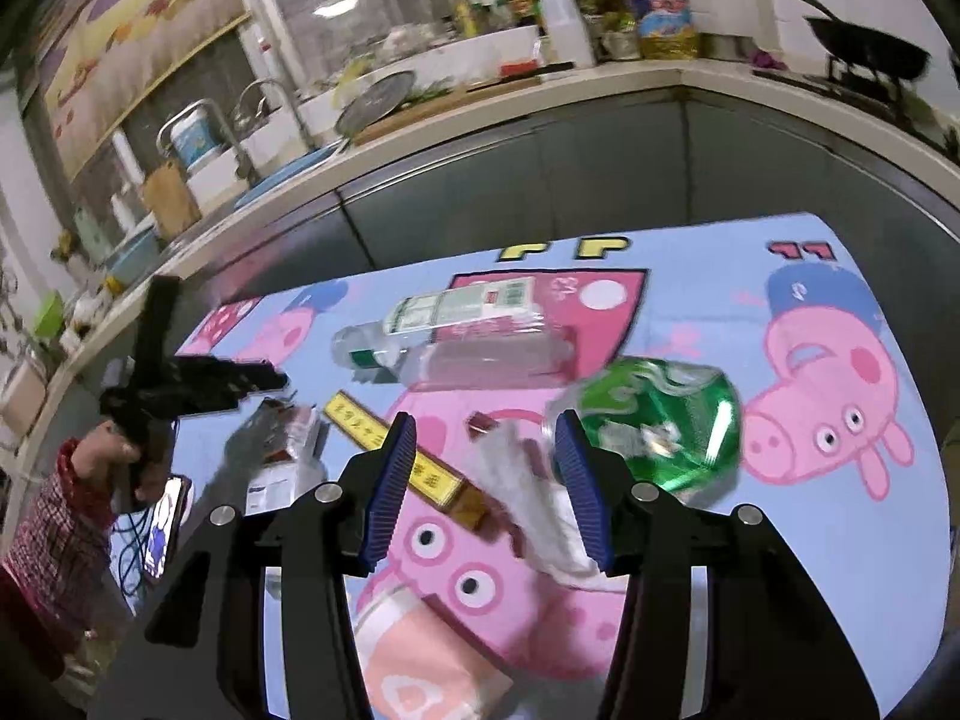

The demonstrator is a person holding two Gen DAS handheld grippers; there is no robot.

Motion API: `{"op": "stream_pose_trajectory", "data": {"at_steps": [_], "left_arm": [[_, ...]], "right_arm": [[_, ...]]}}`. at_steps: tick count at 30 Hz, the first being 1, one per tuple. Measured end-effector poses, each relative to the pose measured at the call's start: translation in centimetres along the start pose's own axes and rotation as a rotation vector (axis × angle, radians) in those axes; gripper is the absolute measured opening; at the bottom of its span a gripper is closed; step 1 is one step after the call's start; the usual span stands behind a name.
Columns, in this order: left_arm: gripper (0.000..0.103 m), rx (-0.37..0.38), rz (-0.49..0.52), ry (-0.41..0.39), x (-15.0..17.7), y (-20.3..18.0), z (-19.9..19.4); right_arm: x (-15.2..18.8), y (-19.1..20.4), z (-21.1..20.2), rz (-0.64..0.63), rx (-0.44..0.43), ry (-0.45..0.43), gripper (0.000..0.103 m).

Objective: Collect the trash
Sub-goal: 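Grasp the clear bottle with left tool while right tool grasps the green can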

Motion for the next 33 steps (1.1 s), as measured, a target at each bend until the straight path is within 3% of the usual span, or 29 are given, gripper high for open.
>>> {"op": "stream_pose_trajectory", "data": {"at_steps": [2, 6, 10, 12, 15, 18, 20, 23, 28, 33], "left_arm": [[0.088, -0.033, 0.040, -0.056, -2.2, -0.9, -1.1], [0.090, -0.005, 0.155, -0.099, -6.6, -4.8, -0.7], [0.095, -0.004, 0.381, -0.048, -9.3, -11.5, 2.7], [0.095, 0.014, 0.463, 0.002, -9.5, -13.6, 4.7], [0.095, -0.022, 0.547, 0.091, -9.5, -15.7, 8.1], [0.081, -0.033, 0.562, 0.121, -9.5, -16.0, 9.5], [0.069, -0.018, 0.557, 0.099, -9.5, -16.1, 9.3], [0.062, 0.002, 0.534, 0.067, -9.6, -15.6, 8.2], [0.060, -0.001, 0.440, -0.025, -10.0, -13.3, 4.7], [0.060, 0.028, 0.343, -0.128, -10.4, -11.3, 0.1]], "right_arm": [[0.6, -1.4, -0.3, 0.045, 0.002, -0.004, 0.049], [2.6, -3.8, -1.0, 0.141, 0.004, -0.005, 0.049], [4.7, -6.1, -2.3, 0.234, 0.003, -0.022, 0.049], [5.6, -7.2, -3.0, 0.273, 0.004, -0.033, 0.049], [6.6, -8.7, -3.6, 0.303, 0.016, -0.031, 0.049], [7.5, -9.5, -3.1, 0.314, 0.012, -0.002, 0.049], [7.9, -9.7, -2.5, 0.314, 0.007, 0.009, 0.049], [7.7, -10.1, -1.6, 0.325, 0.000, 0.015, 0.049], [6.0, -12.5, 0.1, 0.421, -0.051, -0.003, 0.049], [5.6, -14.5, 2.6, 0.626, -0.185, 0.025, 0.049]]}}
Point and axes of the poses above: each gripper's, at about its wrist camera, not at the fingertips, and z roughly the way its jaws point, y to its left, x to its underside, the point moved 3 cm from there along z, roughly the way its jaws point, and after that the axes turned 1 degree about x, right-handed, at the moved point
